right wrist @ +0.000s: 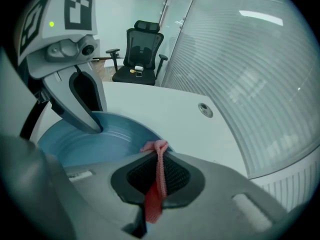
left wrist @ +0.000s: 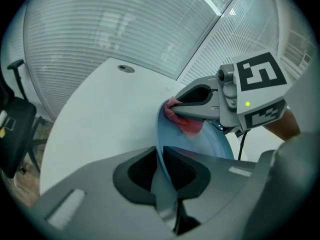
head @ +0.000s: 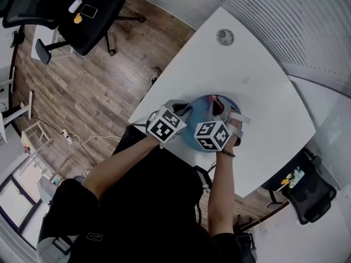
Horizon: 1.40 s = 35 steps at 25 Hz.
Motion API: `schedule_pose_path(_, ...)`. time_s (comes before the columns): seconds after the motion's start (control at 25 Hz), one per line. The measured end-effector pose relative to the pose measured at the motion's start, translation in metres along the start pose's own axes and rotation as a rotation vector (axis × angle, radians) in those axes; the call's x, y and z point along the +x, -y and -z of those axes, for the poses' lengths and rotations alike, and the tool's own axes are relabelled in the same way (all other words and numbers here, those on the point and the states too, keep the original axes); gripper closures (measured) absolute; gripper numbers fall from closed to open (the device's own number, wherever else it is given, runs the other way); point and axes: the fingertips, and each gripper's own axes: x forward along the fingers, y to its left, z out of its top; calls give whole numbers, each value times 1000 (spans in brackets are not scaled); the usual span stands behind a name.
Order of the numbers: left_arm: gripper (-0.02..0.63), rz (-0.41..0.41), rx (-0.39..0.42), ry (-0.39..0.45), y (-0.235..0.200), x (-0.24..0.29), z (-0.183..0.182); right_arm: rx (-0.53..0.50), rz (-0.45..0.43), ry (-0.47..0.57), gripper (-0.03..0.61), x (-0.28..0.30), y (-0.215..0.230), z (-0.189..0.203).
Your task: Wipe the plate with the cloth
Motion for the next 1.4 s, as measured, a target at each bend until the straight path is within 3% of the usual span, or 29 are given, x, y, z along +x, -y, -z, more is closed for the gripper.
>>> schedule_pose_path(0.28, 572, 8, -10, 5, 1, 0, 0, -56, 74, -40, 565, -6, 17, 27)
schedule_pose_path(0.8, 575, 7, -31, 5, 1, -1, -1, -443, 124, -86, 566, -23, 22, 62)
schedule_pose_path(1.4, 584, 10, -102, 21, 0, -1, 0, -537, 100, -123, 566, -48, 2, 115)
